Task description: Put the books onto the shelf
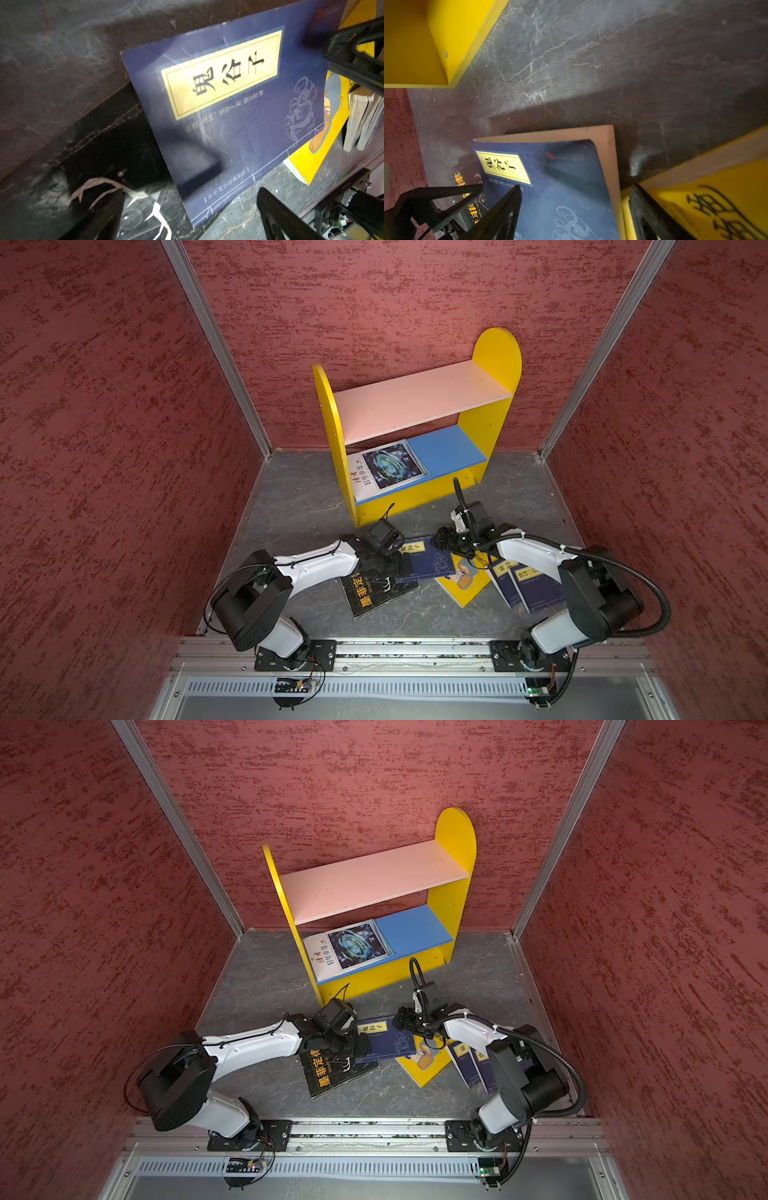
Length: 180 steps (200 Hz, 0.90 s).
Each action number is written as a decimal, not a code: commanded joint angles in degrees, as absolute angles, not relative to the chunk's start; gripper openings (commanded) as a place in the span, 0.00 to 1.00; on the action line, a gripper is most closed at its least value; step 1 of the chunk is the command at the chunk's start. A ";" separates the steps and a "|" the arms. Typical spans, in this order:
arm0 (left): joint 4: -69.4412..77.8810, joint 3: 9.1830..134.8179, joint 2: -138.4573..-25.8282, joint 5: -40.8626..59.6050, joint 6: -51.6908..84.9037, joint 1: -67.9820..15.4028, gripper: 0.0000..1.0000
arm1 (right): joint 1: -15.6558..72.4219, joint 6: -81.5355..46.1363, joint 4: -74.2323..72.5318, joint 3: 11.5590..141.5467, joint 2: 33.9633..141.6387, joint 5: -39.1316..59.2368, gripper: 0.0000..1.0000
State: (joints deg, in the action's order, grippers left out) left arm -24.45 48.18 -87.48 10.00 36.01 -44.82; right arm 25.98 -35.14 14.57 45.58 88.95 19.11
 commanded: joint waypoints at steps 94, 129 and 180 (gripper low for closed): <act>-18.82 51.00 -95.98 14.41 36.35 -43.82 0.99 | 24.42 -34.75 7.90 46.84 93.24 41.17 0.71; -17.16 49.88 -94.87 16.53 36.51 -40.91 0.99 | 22.29 -38.75 2.57 44.45 90.66 45.48 0.65; -16.16 49.28 -92.39 18.39 37.22 -37.13 1.00 | 20.73 -40.76 1.25 46.11 90.87 43.44 0.50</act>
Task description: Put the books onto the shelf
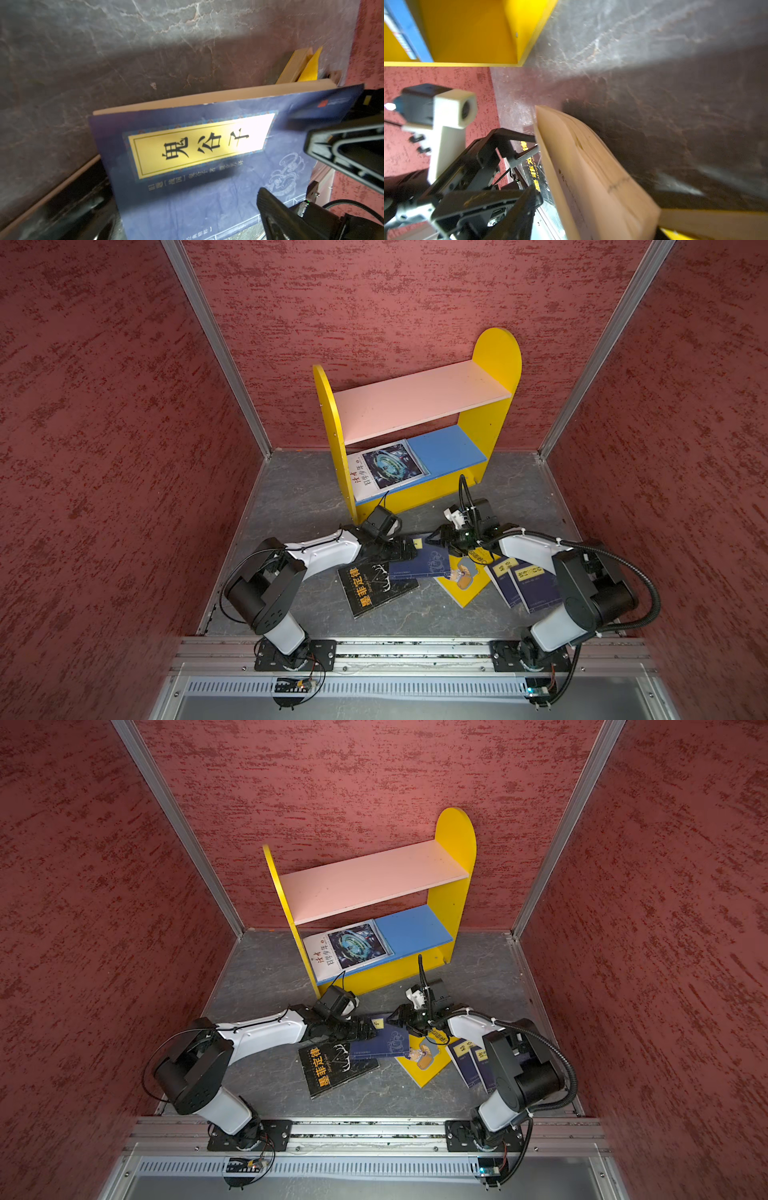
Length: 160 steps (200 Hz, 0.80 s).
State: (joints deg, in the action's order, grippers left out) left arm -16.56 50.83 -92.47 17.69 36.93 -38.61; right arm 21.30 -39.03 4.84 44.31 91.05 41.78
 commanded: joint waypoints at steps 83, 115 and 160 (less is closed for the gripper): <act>-18.73 49.50 -86.02 14.66 38.09 -33.42 0.99 | 12.53 -38.94 8.46 49.47 88.70 34.64 0.18; -21.12 48.16 -81.12 12.52 38.19 -31.92 0.99 | 5.52 -34.44 15.62 50.46 85.05 31.30 0.17; -24.40 44.59 -75.42 10.70 38.71 -29.45 0.99 | -3.63 -31.61 20.49 50.29 80.69 28.82 0.16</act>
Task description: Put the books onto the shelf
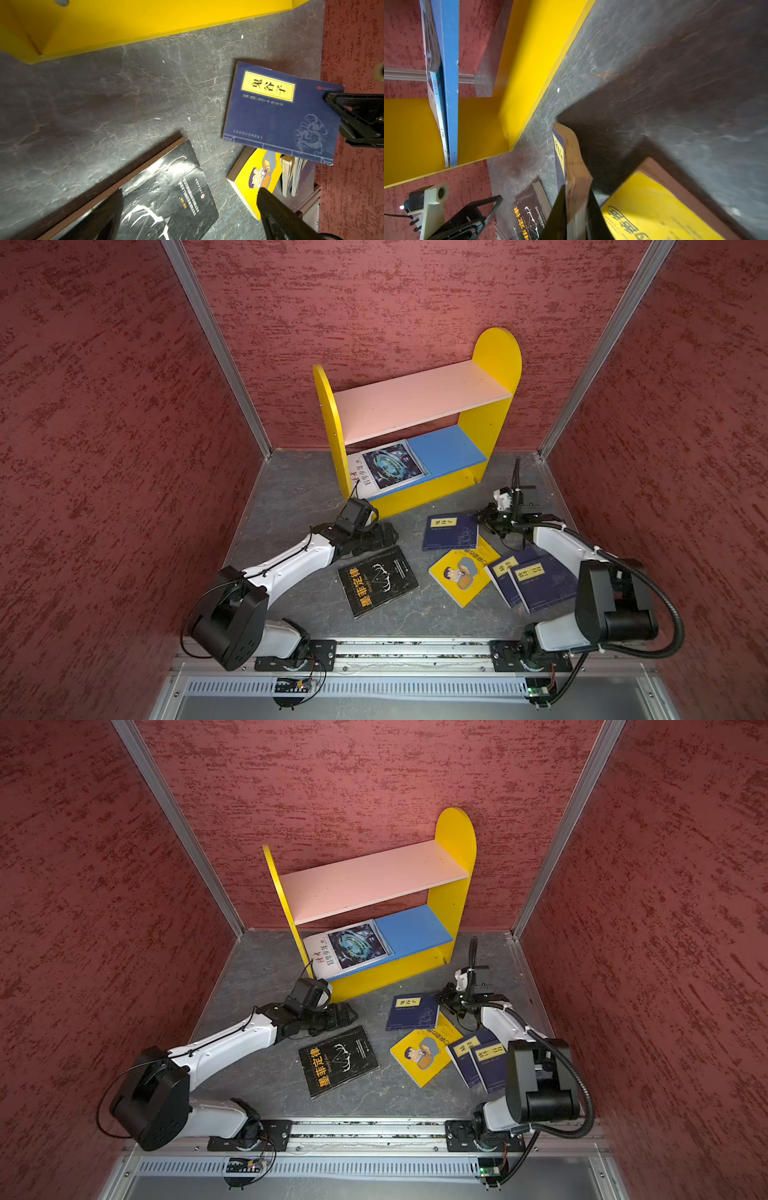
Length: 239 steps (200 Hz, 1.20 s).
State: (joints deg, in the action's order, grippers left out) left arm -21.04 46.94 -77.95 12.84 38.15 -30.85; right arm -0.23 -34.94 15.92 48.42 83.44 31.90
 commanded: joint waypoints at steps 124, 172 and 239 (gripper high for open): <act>-42.23 38.77 -63.95 4.19 49.99 -26.27 1.00 | -3.43 -30.55 25.59 54.46 67.64 20.20 0.77; -44.41 33.15 -59.84 5.12 53.47 -26.44 0.94 | 18.29 -36.70 12.87 50.43 73.31 25.32 0.75; -35.43 28.70 -62.01 7.48 54.66 -27.08 0.85 | 33.79 -31.21 12.95 53.93 90.16 22.17 0.73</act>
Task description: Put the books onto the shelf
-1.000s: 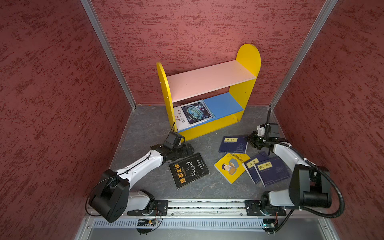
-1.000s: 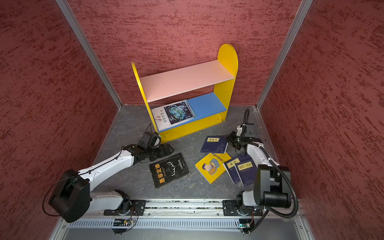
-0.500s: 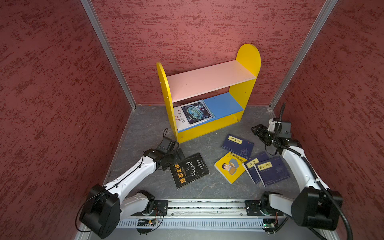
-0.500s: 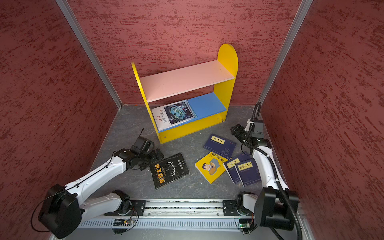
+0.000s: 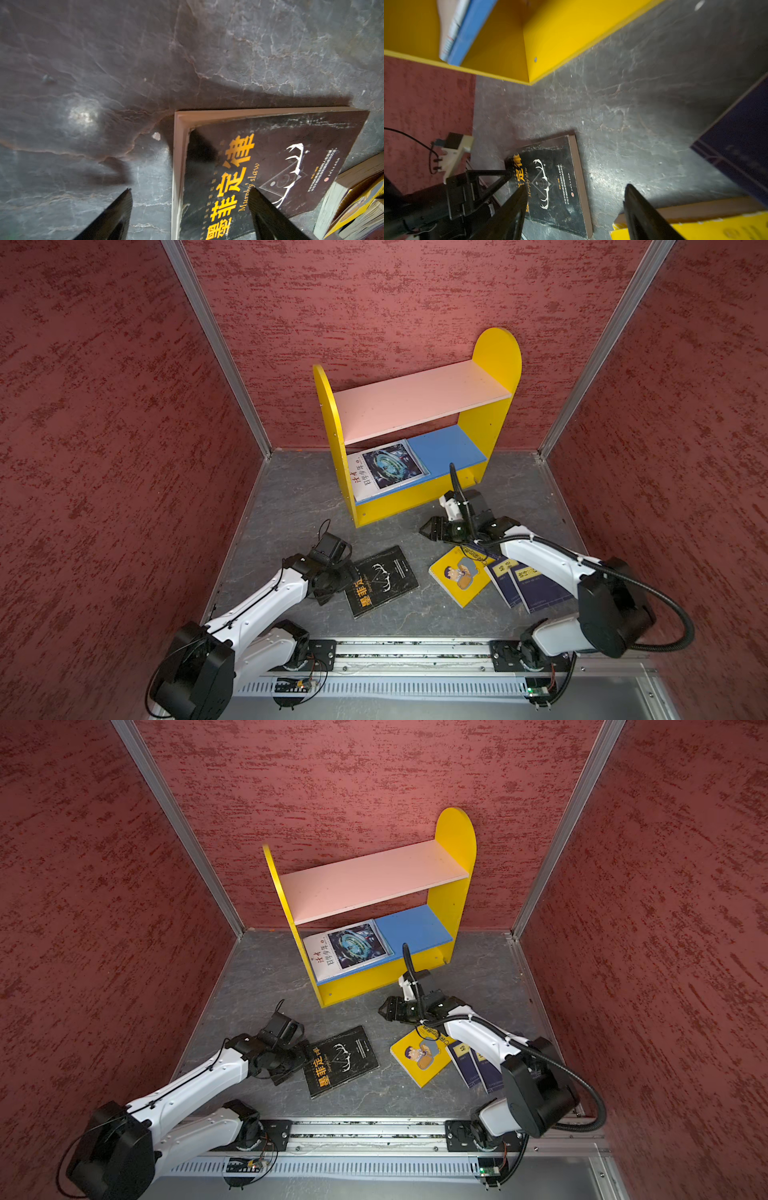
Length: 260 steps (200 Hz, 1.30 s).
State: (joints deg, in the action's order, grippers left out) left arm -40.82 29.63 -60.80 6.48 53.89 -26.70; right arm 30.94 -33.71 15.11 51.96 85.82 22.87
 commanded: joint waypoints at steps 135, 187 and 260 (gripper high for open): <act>-24.22 25.81 -56.85 7.63 47.31 -30.45 0.29 | 40.32 -25.33 16.12 66.55 112.03 25.16 0.34; -23.51 27.63 -55.87 10.71 45.67 -31.17 0.12 | 40.30 -25.51 16.08 68.58 112.42 25.87 0.31; -28.35 36.41 -58.89 14.42 49.66 -29.07 0.00 | 31.79 -33.11 14.46 68.75 102.64 24.67 0.66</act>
State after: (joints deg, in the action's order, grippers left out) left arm -29.30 32.16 -57.41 10.72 47.03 -30.68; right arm 36.71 -29.10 15.84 68.14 109.82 23.49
